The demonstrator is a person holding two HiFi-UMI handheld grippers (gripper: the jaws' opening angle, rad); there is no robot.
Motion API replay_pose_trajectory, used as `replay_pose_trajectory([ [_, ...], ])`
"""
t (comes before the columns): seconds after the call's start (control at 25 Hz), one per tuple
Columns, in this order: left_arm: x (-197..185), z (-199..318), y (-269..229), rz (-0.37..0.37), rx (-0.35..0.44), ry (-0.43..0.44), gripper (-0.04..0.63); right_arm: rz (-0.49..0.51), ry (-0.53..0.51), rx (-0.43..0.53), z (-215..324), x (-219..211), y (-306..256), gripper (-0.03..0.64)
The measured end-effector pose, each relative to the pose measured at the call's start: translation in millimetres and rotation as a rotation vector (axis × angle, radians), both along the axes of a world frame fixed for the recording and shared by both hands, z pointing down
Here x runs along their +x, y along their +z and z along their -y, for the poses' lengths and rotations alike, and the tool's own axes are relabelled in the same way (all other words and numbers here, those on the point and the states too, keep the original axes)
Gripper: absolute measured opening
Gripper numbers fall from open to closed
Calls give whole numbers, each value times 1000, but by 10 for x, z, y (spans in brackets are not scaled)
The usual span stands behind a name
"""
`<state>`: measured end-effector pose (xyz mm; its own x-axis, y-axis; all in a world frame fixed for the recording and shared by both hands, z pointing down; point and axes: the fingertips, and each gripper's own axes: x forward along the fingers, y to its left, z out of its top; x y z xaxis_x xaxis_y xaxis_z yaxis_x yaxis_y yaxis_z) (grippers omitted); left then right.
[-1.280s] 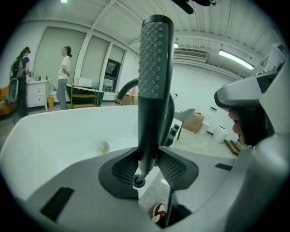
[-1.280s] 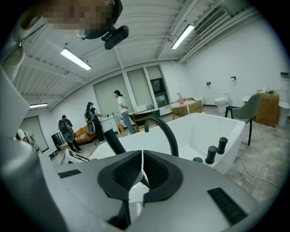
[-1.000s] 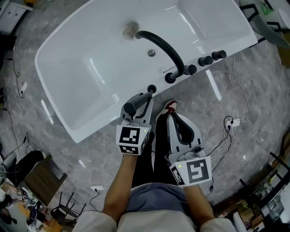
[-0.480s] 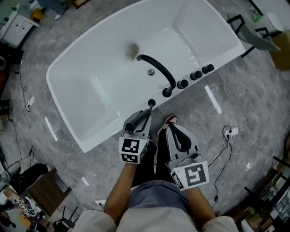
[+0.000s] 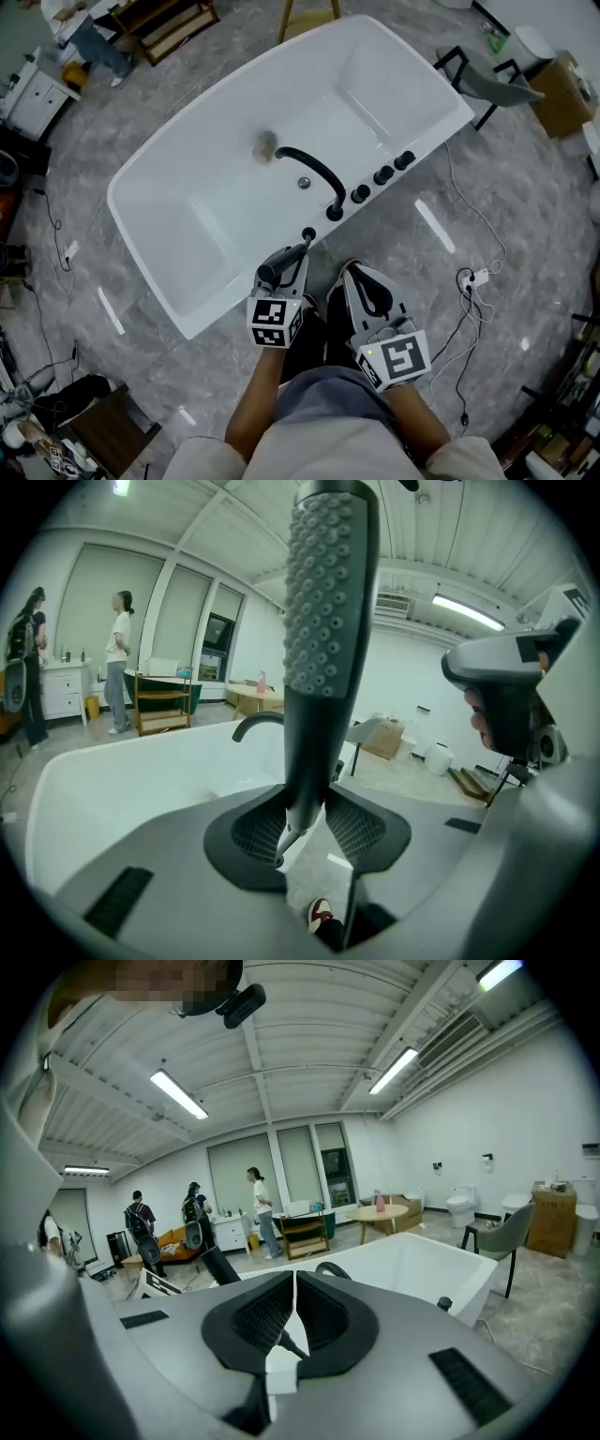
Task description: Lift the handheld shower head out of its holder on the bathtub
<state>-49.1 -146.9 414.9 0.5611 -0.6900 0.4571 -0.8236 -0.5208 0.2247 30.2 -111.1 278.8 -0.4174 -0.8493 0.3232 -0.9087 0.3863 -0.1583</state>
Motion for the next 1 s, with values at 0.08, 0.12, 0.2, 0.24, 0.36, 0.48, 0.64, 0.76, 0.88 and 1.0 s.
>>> replay_pose_trajectory([
  [0.08, -27, -47, -136, -2, 14, 17, 138, -2, -1, 10, -25, -35, -89, 20],
  [0.12, -44, -71, -201, -3, 21, 24, 138, -3, -5, 16, -45, -61, -131, 21],
  [0.2, -84, -122, -330, -8, 32, 30, 138, -5, -11, 23, -99, -123, -209, 21],
  [0.24, -115, -146, -396, -13, 37, 31, 138, -5, -15, 26, -128, -165, -252, 20],
  [0.36, -235, -187, -591, -29, 53, 31, 138, -14, -37, 39, -184, -316, -394, 21],
  [0.48, -317, -216, -762, -37, 77, 42, 138, -36, -67, 59, -213, -428, -542, 20],
  [0.64, -316, -260, -1064, -63, 115, 62, 138, -51, -103, 89, -255, -448, -807, 21],
  [0.76, -248, -278, -1237, -91, 143, 68, 138, -85, -150, 116, -260, -394, -957, 20],
  [0.88, -225, -367, -1317, -90, 160, 80, 138, -84, -167, 102, -352, -318, -1004, 20],
  [1.0, -264, -445, -1412, -97, 169, 86, 138, -98, -160, 101, -432, -242, -1043, 20],
])
